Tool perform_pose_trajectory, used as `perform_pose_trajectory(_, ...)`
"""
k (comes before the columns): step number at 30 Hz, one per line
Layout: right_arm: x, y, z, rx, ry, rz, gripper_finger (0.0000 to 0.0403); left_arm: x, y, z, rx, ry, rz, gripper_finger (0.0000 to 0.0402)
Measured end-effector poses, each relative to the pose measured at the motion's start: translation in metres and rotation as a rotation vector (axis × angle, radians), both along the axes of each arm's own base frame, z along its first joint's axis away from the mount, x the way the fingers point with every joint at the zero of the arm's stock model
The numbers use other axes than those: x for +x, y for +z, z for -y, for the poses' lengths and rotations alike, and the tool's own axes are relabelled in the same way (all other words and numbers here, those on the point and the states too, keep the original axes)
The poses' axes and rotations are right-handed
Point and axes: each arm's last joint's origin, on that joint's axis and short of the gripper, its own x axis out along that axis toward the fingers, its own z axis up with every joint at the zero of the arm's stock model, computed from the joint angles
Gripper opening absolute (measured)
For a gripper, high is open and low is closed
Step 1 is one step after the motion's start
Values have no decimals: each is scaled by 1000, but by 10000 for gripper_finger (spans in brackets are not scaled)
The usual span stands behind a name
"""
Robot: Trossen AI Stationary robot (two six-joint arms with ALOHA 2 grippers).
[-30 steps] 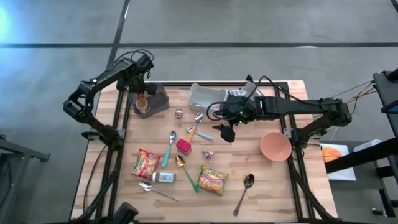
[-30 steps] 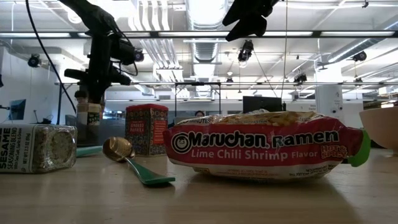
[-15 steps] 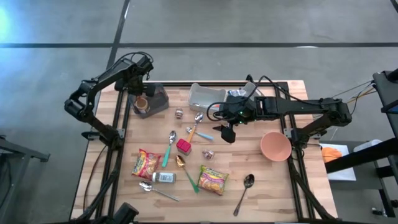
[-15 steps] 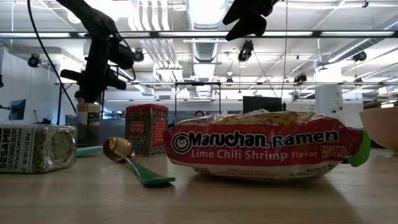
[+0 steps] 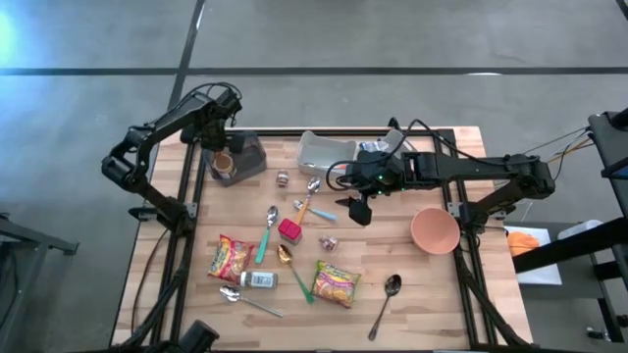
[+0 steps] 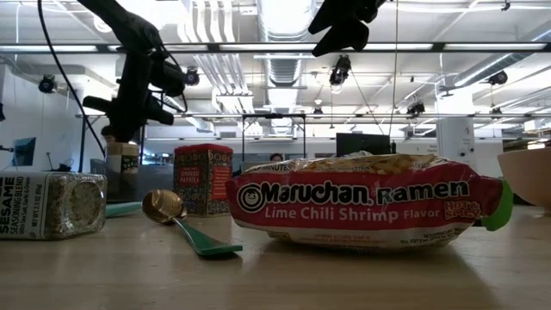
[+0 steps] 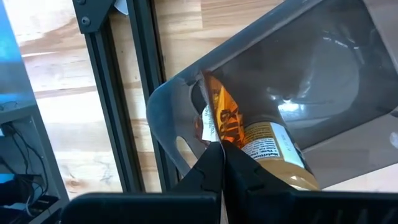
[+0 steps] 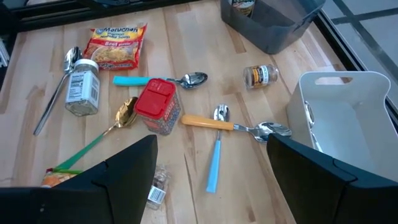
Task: Pick & Place Food Item
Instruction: Put the orange seasoning bag into the black bin
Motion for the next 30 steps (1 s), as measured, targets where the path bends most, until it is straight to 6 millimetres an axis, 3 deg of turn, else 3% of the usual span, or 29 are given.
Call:
perform_pose_trajectory(17,0,0,0,-1,4,-1,301,0,-2,2,-19,-21,-2,4)
perform_pose_trajectory(30,-1,-1,0,0,4,-20,301,0,-2,2,-21,-18,1,125)
